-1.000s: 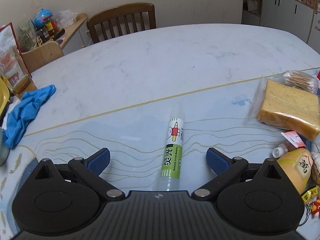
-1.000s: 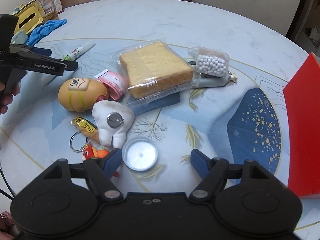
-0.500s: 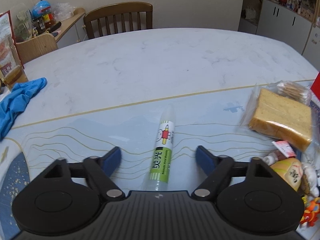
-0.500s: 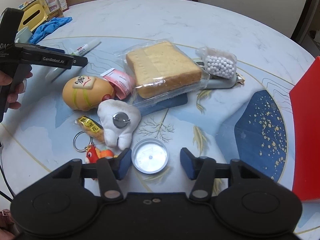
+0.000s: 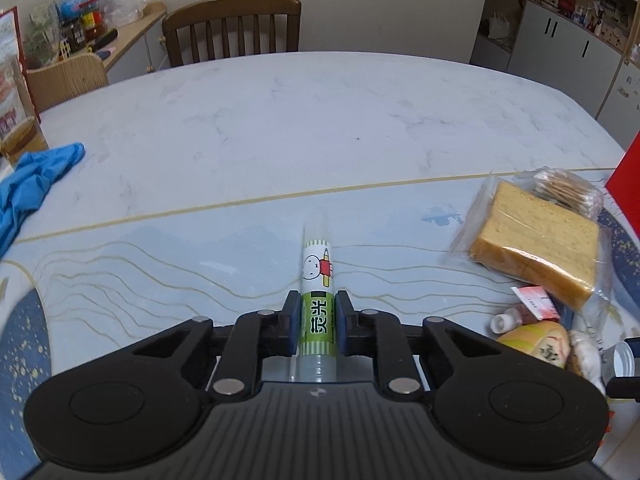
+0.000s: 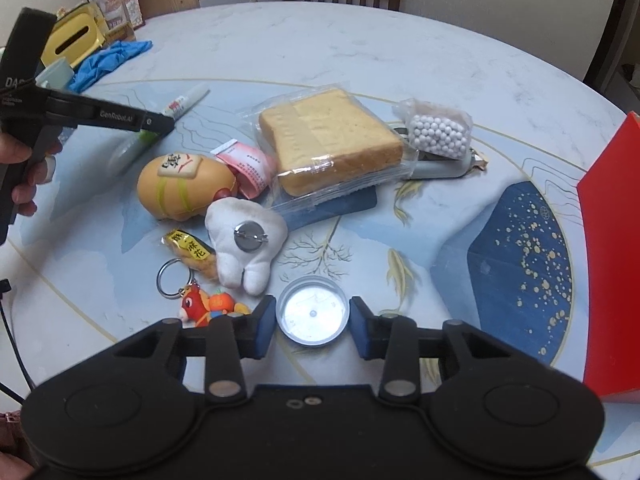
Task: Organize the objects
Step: 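Grasp the green-capped glue stick with the left tool while the right tool grasps the white lid, then carry the glue stick and the white lid with both tools into the box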
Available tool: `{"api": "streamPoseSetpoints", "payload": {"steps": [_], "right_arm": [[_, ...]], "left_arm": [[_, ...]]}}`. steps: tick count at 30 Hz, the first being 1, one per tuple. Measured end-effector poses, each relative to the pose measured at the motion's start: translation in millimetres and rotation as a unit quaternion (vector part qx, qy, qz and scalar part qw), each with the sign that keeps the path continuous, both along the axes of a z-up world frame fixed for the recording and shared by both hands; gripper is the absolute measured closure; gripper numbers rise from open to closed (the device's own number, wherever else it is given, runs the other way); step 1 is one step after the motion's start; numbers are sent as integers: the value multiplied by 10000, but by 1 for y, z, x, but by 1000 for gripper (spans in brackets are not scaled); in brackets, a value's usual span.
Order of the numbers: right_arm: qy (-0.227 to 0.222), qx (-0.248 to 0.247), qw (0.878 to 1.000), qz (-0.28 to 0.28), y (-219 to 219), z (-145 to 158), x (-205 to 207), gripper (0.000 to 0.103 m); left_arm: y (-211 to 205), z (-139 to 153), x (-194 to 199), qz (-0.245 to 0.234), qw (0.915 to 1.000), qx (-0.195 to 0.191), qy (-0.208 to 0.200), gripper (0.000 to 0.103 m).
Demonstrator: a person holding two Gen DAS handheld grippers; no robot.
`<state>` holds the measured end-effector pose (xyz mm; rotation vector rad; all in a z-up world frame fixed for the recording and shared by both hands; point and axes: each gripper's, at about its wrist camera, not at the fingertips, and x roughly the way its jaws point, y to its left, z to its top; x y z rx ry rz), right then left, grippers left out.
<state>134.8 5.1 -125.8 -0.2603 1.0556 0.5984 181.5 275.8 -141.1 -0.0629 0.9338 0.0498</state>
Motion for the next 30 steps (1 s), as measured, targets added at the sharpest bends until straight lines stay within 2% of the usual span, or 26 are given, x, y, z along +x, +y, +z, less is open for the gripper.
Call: {"api": "streamPoseSetpoints", "payload": {"steps": [9,17,25,30], "right_arm": [[-120,220,9995,-171,-27,23,-2,65],[-280,361,9986,-262,-62,52,-1,65],[-512,292,9976,-361,-102,75,2,65],[-659,318,9962,-469,-133,87,7,65]], "left_arm": [[-20,15,-15,127,9999,59,-36,86],[-46,55,-29,148,9994,199,-222,86],[-100,86,-31,-108,9987,286,-408,86],[-142,99,-28,-375,9980,165,-482,86]]}}
